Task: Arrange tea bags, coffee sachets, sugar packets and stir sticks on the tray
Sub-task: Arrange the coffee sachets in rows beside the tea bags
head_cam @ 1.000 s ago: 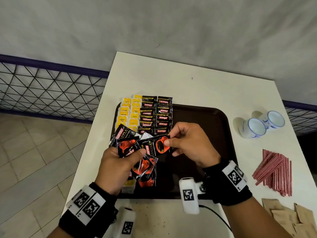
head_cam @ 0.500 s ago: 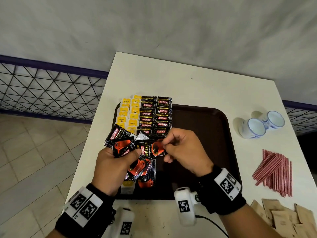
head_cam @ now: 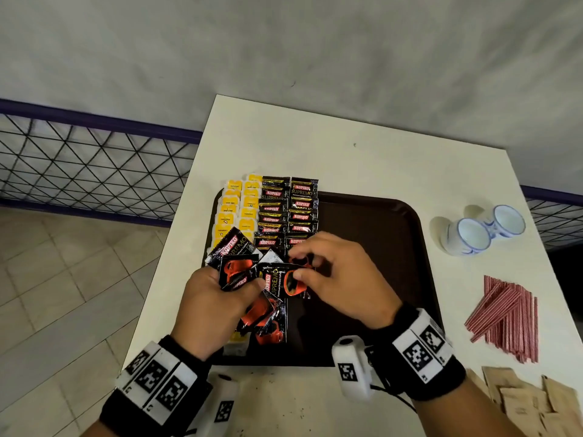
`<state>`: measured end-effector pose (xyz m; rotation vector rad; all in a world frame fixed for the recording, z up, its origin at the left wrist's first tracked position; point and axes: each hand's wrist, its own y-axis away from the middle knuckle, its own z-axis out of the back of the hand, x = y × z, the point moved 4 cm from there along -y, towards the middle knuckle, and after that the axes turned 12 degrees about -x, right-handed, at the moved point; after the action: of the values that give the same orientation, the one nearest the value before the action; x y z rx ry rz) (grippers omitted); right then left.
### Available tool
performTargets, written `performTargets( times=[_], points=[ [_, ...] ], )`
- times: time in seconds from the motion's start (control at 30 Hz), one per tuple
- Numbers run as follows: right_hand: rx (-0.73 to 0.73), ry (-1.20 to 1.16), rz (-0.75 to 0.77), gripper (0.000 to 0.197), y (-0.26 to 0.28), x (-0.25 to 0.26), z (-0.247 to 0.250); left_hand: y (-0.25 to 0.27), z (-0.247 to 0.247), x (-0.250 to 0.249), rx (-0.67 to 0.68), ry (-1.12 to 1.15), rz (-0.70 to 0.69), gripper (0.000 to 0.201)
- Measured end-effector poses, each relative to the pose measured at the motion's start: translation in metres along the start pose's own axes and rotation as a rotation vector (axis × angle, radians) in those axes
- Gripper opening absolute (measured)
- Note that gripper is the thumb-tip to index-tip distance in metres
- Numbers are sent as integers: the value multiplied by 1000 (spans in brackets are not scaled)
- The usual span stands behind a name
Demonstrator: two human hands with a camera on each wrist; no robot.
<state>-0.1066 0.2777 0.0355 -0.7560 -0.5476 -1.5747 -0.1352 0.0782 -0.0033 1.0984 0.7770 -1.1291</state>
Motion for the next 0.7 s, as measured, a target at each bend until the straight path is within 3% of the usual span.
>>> performTargets(
  times=[0.1, 0.2, 0.4, 0.53, 0.7],
  points=[
    [57, 90, 39, 19, -1, 5, -7, 2, -4, -2, 18, -4, -4, 11],
    [74, 105, -7, 24, -2, 0, -6, 2, -2, 0, 11, 12, 28, 7],
    [-42, -190, -392, 26, 1, -51, 18, -8, 22, 4, -82, 56, 76, 9],
    [-35, -313, -663, 16, 12, -74, 11, -10, 28, 9, -84, 104, 123, 11],
    [-31, -379, -776, 13, 9, -80, -6, -6, 27, 14, -67, 91, 127, 14]
  ],
)
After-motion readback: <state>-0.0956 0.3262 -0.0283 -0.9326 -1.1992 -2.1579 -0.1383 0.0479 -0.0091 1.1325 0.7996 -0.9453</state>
